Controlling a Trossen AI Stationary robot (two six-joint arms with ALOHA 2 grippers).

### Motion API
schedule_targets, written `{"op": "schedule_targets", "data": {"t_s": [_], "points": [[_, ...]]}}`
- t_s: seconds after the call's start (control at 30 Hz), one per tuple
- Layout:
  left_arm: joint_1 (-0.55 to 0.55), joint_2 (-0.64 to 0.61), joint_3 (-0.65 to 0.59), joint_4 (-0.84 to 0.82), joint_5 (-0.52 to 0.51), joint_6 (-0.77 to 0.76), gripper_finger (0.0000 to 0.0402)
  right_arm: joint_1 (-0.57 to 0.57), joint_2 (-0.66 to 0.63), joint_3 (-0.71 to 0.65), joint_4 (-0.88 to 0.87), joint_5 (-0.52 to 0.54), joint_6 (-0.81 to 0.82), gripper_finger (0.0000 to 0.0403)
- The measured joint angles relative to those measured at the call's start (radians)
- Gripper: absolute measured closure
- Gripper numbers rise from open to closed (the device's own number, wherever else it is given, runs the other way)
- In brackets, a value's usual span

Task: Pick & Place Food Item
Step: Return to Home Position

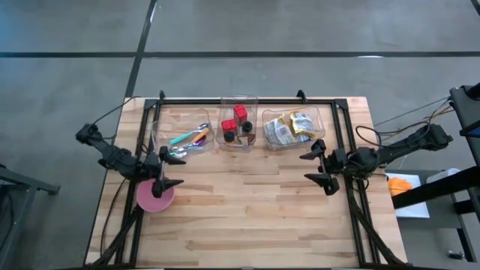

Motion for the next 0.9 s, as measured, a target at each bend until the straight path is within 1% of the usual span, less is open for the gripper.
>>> {"op": "schedule_targets", "data": {"t_s": [0.1, 0.33, 0.57, 0.73, 0.8, 0.9], "points": [[-0.019, 0.005, 0.002, -0.008, -0.007, -0.007, 0.0035, 0.0, -0.001, -0.005, -0.029, -0.001, -0.005, 0.0087], [-0.018, 0.004, 0.001, -0.009, 0.0, -0.042, 0.0035, -0.003, 0.001, -0.024, -0.118, -0.022, 0.101, 0.0087], [-0.018, 0.004, 0.001, -0.011, 0.006, -0.029, 0.0035, -0.003, -0.001, -0.024, -0.136, -0.036, 0.084, 0.0087], [-0.018, 0.005, 0.001, -0.011, 0.011, 0.053, 0.0035, -0.002, 0.003, -0.023, -0.155, -0.092, -0.018, 0.0087], [-0.017, 0.005, 0.001, -0.011, 0.011, 0.082, 0.0035, -0.002, 0.001, -0.023, -0.148, -0.093, -0.011, 0.0087], [-0.017, 0.005, 0.001, -0.011, 0.01, 0.085, 0.0035, -0.002, -0.002, -0.023, -0.099, -0.098, 0.021, 0.0087]]}}
